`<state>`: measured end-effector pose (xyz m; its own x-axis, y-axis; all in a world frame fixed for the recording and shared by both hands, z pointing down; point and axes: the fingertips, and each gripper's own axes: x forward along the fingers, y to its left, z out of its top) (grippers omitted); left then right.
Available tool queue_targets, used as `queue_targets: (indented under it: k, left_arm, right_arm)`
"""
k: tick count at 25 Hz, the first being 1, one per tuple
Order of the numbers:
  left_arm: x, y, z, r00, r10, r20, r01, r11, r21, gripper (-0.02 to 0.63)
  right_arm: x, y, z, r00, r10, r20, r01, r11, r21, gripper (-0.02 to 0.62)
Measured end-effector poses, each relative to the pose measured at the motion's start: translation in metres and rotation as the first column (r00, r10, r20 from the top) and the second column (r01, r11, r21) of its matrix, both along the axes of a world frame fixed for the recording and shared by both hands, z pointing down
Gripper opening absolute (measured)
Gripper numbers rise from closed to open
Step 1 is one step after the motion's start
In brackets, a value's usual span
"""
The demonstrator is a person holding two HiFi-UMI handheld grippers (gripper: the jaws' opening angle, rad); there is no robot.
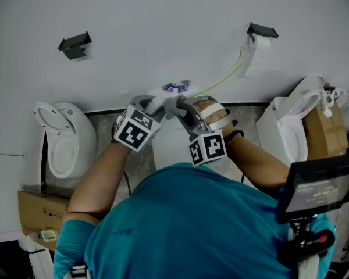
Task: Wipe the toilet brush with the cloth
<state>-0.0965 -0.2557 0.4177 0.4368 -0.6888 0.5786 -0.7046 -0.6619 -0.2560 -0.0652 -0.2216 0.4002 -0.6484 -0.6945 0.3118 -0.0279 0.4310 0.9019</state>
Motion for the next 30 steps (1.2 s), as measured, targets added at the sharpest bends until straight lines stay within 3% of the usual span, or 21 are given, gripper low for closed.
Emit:
queue_targets:
  k: [30]
  left_arm:
    - [-0.005, -0.001, -0.002, 1.000, 0.010, 0.025, -0.011, 0.999, 0.035, 0.156]
  right_arm:
    - [0.039, -0.017, -0.013, 0.994, 0.098, 0.045, -0.098, 0.995, -0.001, 0.035]
